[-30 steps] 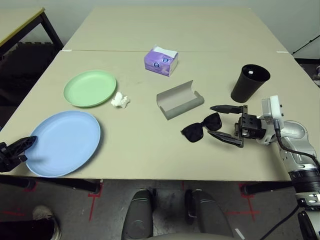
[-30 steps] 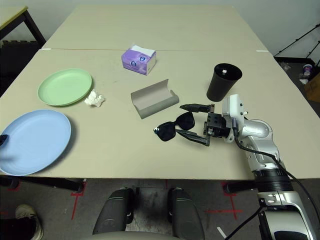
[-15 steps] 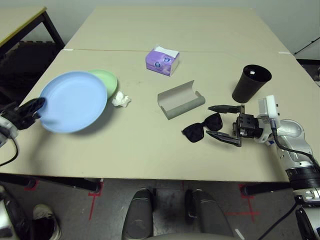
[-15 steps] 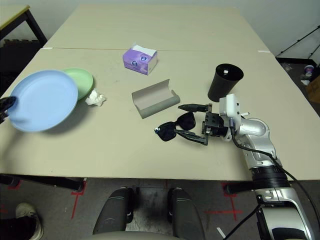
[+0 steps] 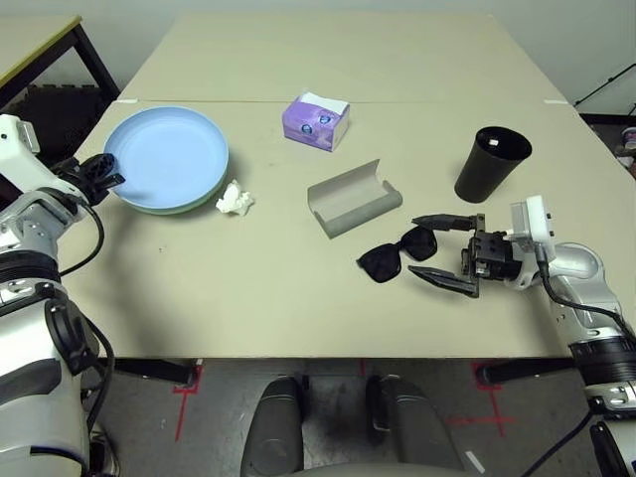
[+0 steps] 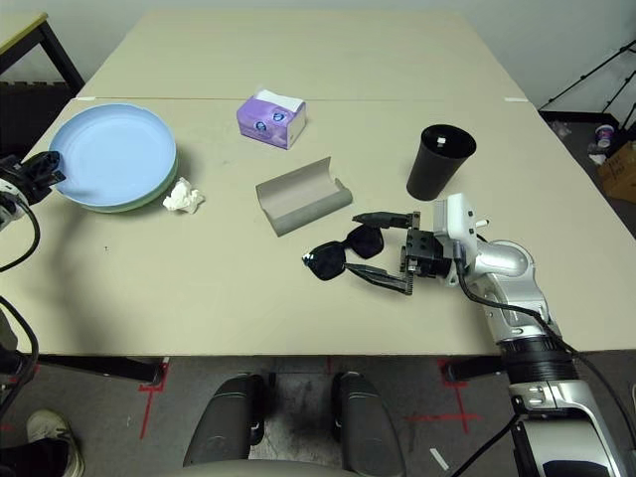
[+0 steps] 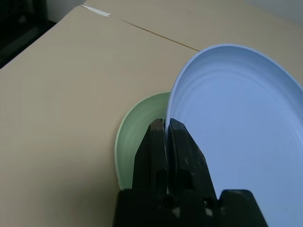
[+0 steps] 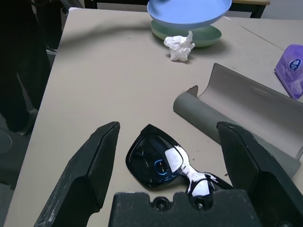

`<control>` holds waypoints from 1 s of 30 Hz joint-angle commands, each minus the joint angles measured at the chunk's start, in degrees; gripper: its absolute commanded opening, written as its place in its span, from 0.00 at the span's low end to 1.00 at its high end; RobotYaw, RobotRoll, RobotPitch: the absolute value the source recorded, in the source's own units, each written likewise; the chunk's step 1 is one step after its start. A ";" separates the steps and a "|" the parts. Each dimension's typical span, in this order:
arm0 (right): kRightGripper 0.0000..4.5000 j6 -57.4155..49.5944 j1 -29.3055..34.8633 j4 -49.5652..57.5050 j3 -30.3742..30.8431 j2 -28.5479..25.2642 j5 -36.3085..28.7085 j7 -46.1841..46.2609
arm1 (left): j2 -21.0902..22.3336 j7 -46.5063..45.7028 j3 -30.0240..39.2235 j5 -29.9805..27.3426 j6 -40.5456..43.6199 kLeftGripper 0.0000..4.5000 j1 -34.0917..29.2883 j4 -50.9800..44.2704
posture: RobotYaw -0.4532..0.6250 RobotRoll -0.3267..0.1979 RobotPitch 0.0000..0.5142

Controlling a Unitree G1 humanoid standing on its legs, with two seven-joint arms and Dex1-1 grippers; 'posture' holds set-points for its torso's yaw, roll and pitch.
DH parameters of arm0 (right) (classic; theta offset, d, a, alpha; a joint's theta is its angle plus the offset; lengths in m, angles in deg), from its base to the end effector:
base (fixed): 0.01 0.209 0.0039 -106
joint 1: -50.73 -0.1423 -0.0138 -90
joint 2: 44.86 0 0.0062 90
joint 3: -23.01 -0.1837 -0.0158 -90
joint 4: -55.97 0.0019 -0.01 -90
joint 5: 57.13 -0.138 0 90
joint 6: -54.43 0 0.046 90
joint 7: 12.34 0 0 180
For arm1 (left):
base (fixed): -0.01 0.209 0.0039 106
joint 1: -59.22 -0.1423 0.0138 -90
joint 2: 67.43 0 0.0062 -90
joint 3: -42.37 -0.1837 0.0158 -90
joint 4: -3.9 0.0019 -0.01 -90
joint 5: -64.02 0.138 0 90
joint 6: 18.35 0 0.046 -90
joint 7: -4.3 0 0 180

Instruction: Organize and tidy the items on the table.

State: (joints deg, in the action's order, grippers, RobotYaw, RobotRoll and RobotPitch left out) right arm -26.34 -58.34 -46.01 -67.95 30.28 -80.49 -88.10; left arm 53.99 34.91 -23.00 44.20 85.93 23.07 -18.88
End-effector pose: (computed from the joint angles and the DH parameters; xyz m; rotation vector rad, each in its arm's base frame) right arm 0.2620 -0.2472 0.1223 -0.3044 -0.1809 1.2809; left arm 0.2861 0.3795 0.1834 -0.2677 0.0616 0.1201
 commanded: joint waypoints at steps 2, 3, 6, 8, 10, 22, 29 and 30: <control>1.00 -0.50 0.95 1.33 -0.29 -0.53 -0.47 0.53 | -0.49 -1.36 -0.06 1.07 -2.08 0.01 1.62 2.26 | 0.45 0.62 0.24; 1.00 -0.52 0.97 1.37 -0.29 -0.55 -0.47 0.59 | -0.48 -1.45 -0.07 1.13 -2.29 0.01 1.66 2.45 | 0.45 0.62 0.24; 1.00 -0.56 0.99 1.44 -0.23 -0.64 -0.45 0.68 | -0.37 -1.70 -0.03 1.38 -2.76 0.01 1.58 2.77 | 0.45 0.62 0.24; 1.00 -0.61 0.90 1.39 -0.20 -0.66 -0.46 0.67 | -0.29 -2.33 -0.05 1.68 -3.40 0.01 1.46 2.87 | 0.45 0.62 0.24; 1.00 -0.65 0.88 1.38 -0.19 -0.66 -0.47 0.64 | -0.20 -3.23 -0.04 2.05 -4.43 0.12 1.27 2.92 | 0.45 0.62 0.24; 1.00 -0.67 0.49 1.00 -0.17 -0.65 -0.46 0.44 | 0.44 1.93 -0.50 2.38 -4.55 0.99 0.65 1.29 | 0.46 0.62 0.23; 1.00 -0.37 0.34 0.55 -0.12 -0.59 -0.36 0.27 | -2.13 11.36 -3.96 2.70 -4.70 0.99 -0.29 -4.41 | 0.47 0.62 0.23; 1.00 -0.32 0.33 0.54 0.02 -0.44 -0.28 0.35 | -3.87 13.70 -5.30 2.59 -4.46 0.99 -1.92 -7.26 | 0.47 0.62 0.23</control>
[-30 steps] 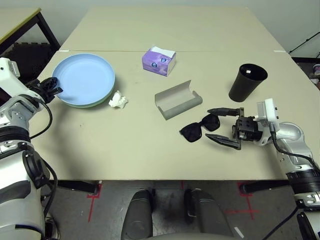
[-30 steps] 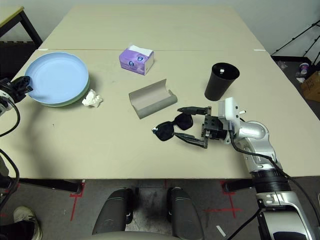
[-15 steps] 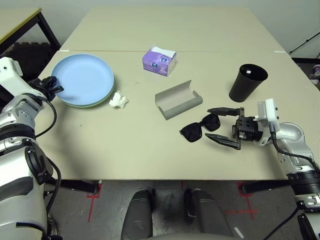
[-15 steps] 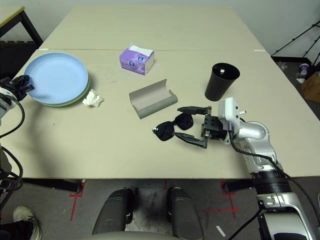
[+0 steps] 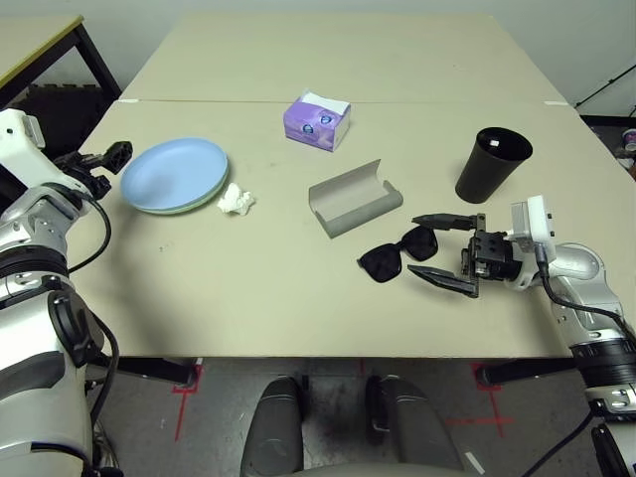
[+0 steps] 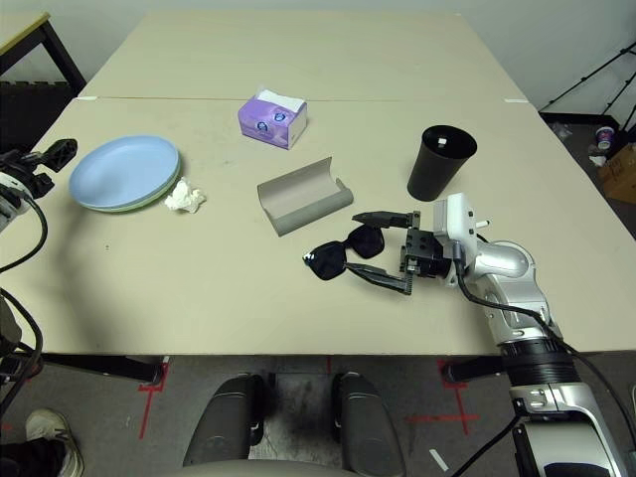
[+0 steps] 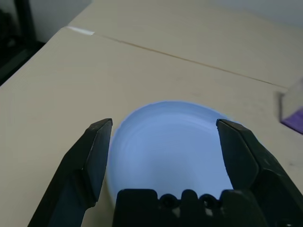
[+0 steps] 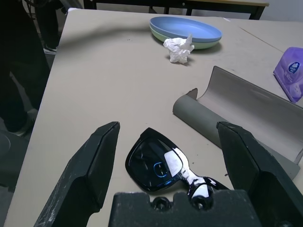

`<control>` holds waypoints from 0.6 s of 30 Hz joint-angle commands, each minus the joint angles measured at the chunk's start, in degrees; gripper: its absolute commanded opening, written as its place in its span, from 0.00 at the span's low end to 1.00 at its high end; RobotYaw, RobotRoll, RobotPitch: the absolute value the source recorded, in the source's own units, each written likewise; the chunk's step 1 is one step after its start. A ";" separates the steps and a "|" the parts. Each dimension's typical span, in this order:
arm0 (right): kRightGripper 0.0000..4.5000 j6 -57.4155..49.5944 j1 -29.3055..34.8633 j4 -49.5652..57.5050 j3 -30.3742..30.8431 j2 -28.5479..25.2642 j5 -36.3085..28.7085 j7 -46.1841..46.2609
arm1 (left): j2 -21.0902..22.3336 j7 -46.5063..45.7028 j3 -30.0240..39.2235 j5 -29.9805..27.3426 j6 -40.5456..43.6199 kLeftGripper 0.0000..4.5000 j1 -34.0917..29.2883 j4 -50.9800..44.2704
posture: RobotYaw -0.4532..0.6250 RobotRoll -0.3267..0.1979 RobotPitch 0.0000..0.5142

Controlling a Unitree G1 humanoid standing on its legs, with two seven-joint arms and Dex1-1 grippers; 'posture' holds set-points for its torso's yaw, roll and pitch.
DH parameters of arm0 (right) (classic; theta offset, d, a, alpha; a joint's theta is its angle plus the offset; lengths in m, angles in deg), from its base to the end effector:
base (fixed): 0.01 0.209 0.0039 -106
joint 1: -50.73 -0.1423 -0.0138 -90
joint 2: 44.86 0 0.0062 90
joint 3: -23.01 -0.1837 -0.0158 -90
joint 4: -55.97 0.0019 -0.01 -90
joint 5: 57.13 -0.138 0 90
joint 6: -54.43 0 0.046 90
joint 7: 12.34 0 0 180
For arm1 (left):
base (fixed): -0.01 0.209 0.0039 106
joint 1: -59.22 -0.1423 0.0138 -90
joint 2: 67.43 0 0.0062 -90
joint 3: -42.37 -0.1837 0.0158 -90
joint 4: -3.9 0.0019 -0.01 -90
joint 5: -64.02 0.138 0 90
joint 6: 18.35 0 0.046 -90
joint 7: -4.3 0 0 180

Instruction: Organize and tidy the items on the table.

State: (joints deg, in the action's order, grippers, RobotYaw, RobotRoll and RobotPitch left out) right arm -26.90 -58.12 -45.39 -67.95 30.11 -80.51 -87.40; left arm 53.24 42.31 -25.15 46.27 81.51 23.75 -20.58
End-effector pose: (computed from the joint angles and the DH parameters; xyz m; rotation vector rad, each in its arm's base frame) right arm 0.2613 -0.2471 0.1230 -0.3030 -0.1777 1.2720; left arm 0.2922 0.3737 0.1923 -0.1587 0.0016 -0.0289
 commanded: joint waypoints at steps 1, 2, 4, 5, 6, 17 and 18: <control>1.00 0.22 0.07 -0.05 0.15 -0.14 -0.21 -0.28 | -4.56 8.33 -4.43 0.54 0.09 0.99 -4.22 -8.30 | 0.47 0.62 0.23; 1.00 0.17 0.04 0.06 0.27 -0.03 -0.21 -0.19 | -5.80 10.45 -6.24 1.00 -0.15 0.99 -6.36 -11.56 | 0.47 0.62 0.23; 1.00 0.16 0.00 0.15 0.40 0.10 -0.19 -0.13 | -7.82 13.62 -9.61 1.85 -0.39 0.99 -10.62 -18.15 | 0.47 0.62 0.23; 1.00 0.17 0.01 0.18 0.42 0.14 -0.19 -0.11 | -8.62 14.65 -10.75 1.79 0.16 0.99 -12.32 -21.03 | 0.47 0.62 0.23; 1.00 0.16 0.04 0.23 0.44 0.17 -0.19 -0.08 | -9.17 15.89 -12.24 2.16 -0.10 0.99 -13.99 -23.65 | 0.47 0.62 0.23; 1.00 -0.09 1.31 1.79 0.25 0.06 -0.27 0.71 | -10.28 18.61 -15.81 3.42 0.93 0.99 -15.03 -25.99 | 0.45 0.62 0.23; 1.00 -0.11 1.43 1.91 0.23 0.08 -0.27 0.85 | -10.24 18.67 -15.83 3.49 0.89 0.99 -14.76 -25.74 | 0.45 0.62 0.23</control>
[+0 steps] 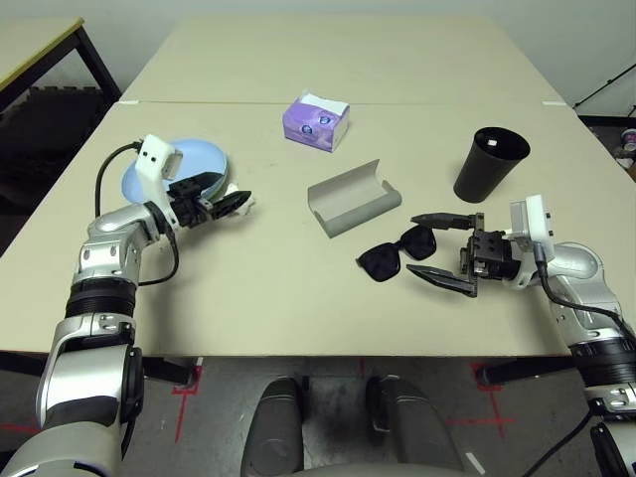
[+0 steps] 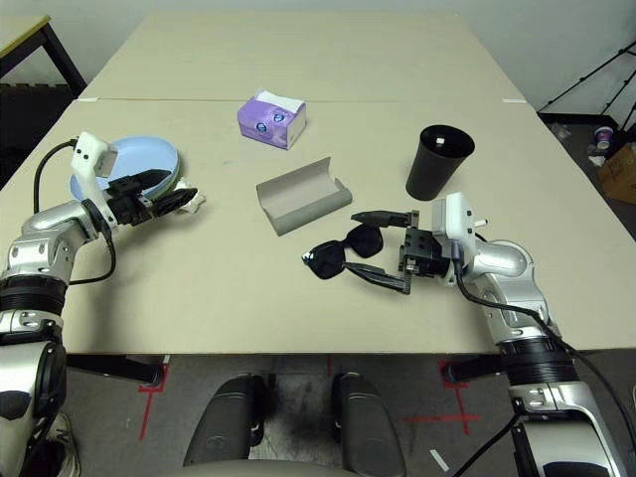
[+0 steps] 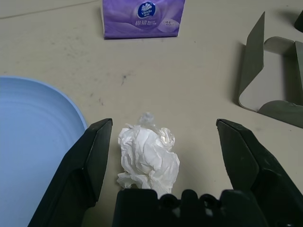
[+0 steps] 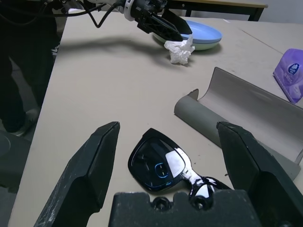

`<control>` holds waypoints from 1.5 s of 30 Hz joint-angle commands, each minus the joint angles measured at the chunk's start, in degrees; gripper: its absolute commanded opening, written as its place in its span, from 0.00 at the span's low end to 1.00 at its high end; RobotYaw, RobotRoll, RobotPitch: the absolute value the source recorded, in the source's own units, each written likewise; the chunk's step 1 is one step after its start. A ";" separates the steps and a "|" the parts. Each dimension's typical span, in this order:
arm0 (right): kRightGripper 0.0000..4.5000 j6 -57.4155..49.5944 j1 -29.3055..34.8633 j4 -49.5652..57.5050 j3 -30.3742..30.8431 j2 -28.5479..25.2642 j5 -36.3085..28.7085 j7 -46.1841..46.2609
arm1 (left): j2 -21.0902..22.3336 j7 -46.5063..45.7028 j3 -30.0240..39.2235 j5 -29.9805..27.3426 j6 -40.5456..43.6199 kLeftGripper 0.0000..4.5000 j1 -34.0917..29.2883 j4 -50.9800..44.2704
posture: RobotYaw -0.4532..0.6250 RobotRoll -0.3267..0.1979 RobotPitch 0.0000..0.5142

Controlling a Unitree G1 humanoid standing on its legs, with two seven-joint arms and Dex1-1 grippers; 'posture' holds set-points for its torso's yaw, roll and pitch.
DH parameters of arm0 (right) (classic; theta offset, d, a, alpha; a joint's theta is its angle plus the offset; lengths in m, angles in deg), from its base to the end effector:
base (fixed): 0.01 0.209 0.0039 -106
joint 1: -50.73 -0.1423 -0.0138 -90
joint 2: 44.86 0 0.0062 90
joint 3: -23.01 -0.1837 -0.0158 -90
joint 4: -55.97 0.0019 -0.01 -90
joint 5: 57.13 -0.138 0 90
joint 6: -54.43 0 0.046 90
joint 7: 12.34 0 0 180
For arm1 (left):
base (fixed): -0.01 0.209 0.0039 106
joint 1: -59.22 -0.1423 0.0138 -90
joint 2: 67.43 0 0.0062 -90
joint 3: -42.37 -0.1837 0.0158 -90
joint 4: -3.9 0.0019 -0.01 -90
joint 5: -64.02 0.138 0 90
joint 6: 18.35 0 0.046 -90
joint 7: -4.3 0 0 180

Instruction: Organize and tidy the items on the table.

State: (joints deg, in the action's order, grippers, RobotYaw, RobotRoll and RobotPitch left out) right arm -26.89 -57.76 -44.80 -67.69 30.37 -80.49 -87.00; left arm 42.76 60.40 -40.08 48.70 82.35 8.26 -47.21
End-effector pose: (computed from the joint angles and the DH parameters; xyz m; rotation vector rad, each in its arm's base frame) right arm 0.2604 -0.2450 0.1221 -0.3005 -0.1813 1.2732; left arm 0.3053 0.3019 0.1496 0.1211 0.1480 -0.6551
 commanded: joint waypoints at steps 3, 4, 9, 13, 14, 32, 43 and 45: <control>1.00 -0.20 1.26 1.55 -0.03 -0.19 -0.30 0.75 | 0.49 0.83 -1.26 1.57 -0.36 0.99 1.07 1.16 | 0.45 0.62 0.23; 1.00 -0.21 1.26 1.57 -0.01 -0.19 -0.31 0.83 | 0.57 0.90 -1.43 1.80 -0.53 0.99 1.12 1.23 | 0.45 0.62 0.23; 1.00 -0.38 1.23 1.70 0.05 -0.08 -0.40 1.18 | 1.31 -0.08 -3.14 4.90 -2.66 0.99 0.98 2.33 | 0.45 0.62 0.23; 1.00 -0.42 1.20 1.70 0.08 -0.06 -0.41 1.24 | 1.49 -0.11 -3.80 6.06 -2.76 0.99 1.00 2.73 | 0.45 0.62 0.23; 1.00 -0.45 1.23 1.76 0.07 -0.06 -0.42 1.26 | 1.51 -0.12 -3.85 6.24 -2.82 0.99 1.01 2.87 | 0.45 0.62 0.23; 1.00 -1.11 1.86 2.95 -0.11 -0.43 -0.61 2.01 | 1.50 -0.18 -4.13 7.99 -4.57 0.01 2.79 5.02 | 0.44 0.62 0.22; 1.00 -0.88 2.55 2.84 -0.34 -0.73 -0.75 1.75 | 3.70 -1.90 3.08 0.42 4.31 0.01 6.30 -3.07 | 0.44 0.62 0.23; 1.00 -0.85 2.48 2.65 -0.32 -0.72 -0.77 1.71 | 5.35 -5.81 3.92 2.39 1.80 0.01 8.73 1.32 | 0.44 0.62 0.23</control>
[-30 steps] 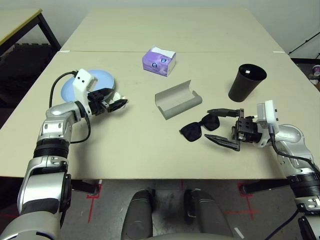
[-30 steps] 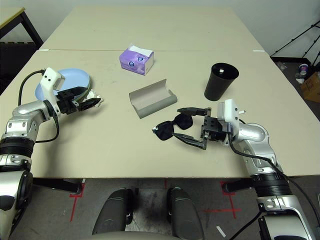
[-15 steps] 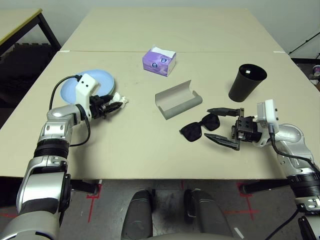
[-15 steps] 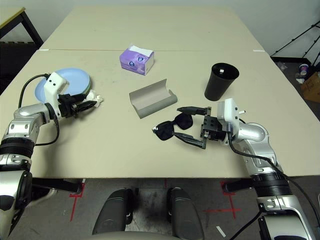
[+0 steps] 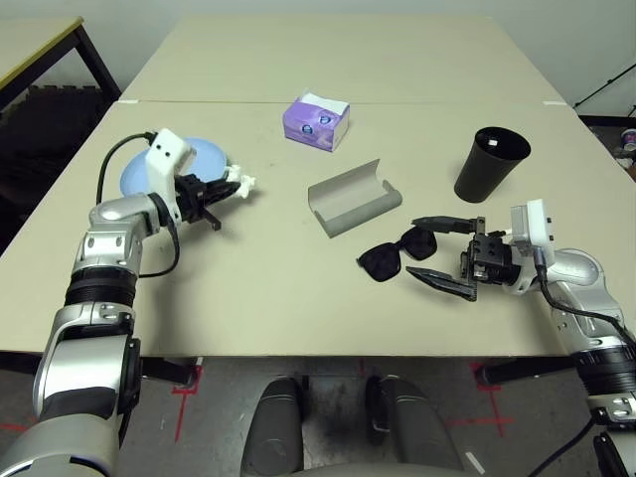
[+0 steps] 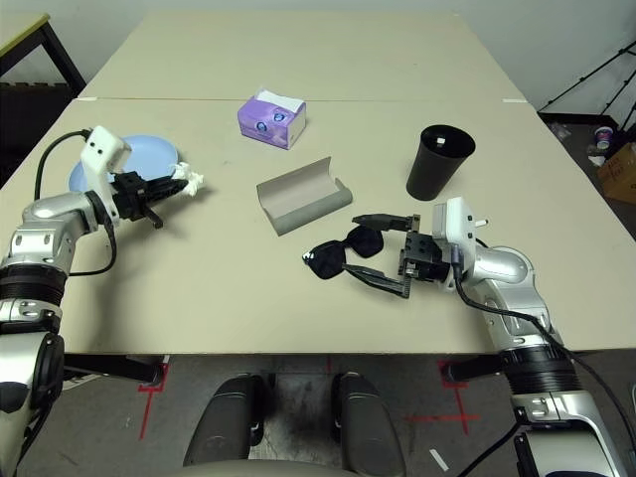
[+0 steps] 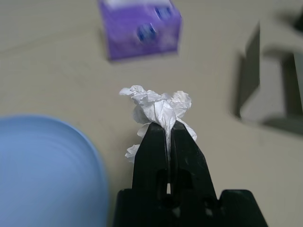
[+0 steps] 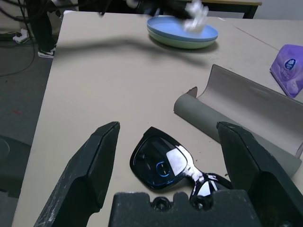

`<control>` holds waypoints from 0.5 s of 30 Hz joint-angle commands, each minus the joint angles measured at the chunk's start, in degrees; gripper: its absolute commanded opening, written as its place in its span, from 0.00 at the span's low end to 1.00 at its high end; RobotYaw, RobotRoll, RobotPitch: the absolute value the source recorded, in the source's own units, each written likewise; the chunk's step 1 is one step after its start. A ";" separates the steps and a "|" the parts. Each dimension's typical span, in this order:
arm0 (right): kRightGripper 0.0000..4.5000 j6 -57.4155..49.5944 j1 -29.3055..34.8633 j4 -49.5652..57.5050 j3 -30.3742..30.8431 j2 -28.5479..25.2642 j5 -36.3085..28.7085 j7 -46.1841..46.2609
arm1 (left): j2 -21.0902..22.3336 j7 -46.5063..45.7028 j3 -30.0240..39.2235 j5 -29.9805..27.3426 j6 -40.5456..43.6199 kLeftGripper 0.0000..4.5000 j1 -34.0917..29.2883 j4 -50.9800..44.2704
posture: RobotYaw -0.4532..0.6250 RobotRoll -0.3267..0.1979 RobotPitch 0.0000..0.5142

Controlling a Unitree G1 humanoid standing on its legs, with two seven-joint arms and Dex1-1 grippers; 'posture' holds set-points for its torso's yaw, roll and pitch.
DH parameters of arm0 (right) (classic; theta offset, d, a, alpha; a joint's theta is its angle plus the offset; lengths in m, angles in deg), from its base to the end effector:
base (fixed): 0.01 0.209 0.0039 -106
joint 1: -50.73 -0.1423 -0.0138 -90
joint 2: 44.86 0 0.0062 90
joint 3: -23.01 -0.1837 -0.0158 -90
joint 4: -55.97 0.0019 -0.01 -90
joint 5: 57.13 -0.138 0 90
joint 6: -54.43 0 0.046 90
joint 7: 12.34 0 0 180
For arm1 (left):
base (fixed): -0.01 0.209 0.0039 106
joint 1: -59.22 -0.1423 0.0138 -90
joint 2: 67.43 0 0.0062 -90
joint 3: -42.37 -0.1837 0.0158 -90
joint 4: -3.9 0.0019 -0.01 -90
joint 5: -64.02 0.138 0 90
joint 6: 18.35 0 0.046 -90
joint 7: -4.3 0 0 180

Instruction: Organize and tidy the items on the table.

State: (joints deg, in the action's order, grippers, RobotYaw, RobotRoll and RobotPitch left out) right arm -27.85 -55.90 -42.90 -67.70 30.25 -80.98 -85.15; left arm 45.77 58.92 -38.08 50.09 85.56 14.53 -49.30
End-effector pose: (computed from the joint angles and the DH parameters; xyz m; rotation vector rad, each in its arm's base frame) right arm 0.2550 -0.2448 0.1189 -0.2808 -0.1728 1.2492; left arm 0.3115 0.3074 0.1967 0.1869 0.0565 -0.5956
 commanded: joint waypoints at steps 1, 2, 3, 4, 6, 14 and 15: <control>1.00 0.24 0.52 0.50 -0.24 -0.55 -0.17 -0.17 | 4.01 -7.92 1.02 4.21 -4.94 0.01 3.50 6.92 | 0.45 0.62 0.23; 1.00 0.30 0.47 0.36 -0.18 -0.52 -0.13 -0.22 | 5.15 -10.51 0.31 6.46 -7.58 0.01 4.23 9.46 | 0.45 0.62 0.23; 1.00 0.34 0.44 0.30 -0.14 -0.50 -0.10 -0.25 | 5.78 -12.02 -0.29 7.82 -9.47 0.01 4.74 11.25 | 0.45 0.62 0.23; 1.00 0.33 0.43 0.30 -0.08 -0.47 -0.07 -0.23 | 5.91 -13.48 -0.23 8.26 -10.52 0.01 5.35 12.65 | 0.45 0.62 0.23; 1.00 0.10 0.39 0.58 0.09 -0.34 -0.05 -0.05 | 5.60 -14.10 0.22 8.00 -11.58 0.01 5.73 14.33 | 0.45 0.62 0.23; 1.00 -0.83 0.73 1.96 0.17 -0.53 -0.19 0.33 | 4.92 -11.81 -0.27 7.72 -11.89 0.12 3.97 15.32 | 0.44 0.62 0.23; 1.00 -1.01 0.74 2.16 0.13 -0.57 -0.21 0.39 | 4.84 -11.84 -0.22 7.78 -12.13 0.16 3.86 15.52 | 0.44 0.62 0.23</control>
State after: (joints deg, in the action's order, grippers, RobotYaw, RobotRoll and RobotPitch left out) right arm -28.41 -55.83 -41.90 -67.69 30.21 -80.98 -85.00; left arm 51.00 46.55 -37.57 57.43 73.66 19.32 -34.55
